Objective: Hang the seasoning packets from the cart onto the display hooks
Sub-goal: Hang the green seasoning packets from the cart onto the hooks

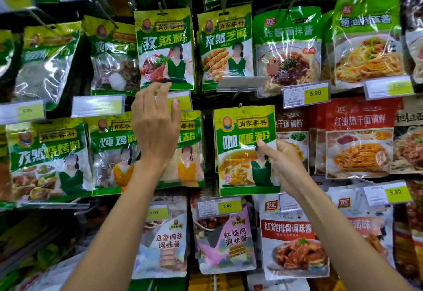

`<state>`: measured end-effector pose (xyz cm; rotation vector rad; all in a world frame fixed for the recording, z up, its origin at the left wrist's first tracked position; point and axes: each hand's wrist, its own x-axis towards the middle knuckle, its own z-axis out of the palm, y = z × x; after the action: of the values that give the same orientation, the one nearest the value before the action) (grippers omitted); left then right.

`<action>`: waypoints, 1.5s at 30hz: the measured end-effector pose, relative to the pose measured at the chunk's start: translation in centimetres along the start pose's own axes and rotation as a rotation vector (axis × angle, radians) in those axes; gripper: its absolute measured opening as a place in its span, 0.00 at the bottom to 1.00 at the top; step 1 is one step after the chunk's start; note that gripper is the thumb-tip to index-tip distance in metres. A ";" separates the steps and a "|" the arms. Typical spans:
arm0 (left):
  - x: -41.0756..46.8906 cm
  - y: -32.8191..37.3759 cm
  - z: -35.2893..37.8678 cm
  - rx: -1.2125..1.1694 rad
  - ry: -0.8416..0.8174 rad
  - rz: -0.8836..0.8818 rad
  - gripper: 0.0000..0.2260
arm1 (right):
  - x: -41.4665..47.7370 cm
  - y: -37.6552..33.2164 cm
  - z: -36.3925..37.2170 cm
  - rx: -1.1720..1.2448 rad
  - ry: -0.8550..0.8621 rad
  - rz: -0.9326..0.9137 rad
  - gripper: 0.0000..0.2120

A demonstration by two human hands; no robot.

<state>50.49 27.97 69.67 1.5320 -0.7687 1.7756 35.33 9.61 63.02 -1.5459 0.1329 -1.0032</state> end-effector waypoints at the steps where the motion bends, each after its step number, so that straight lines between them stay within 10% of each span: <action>1: 0.4 -0.5 0.6 0.041 -0.051 0.032 0.15 | 0.0 0.0 -0.1 0.000 0.001 0.004 0.16; 31: -0.2 -1.7 3.1 0.096 -0.091 0.096 0.16 | 7.2 1.1 1.9 -0.148 0.133 0.167 0.10; 45: -0.4 -0.2 1.9 0.031 -0.010 0.158 0.17 | 6.6 2.3 1.0 -0.450 0.308 -0.078 0.16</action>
<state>51.86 26.53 69.56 1.5375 -0.8923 1.9032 41.06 5.84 64.54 -1.7980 0.5486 -1.3336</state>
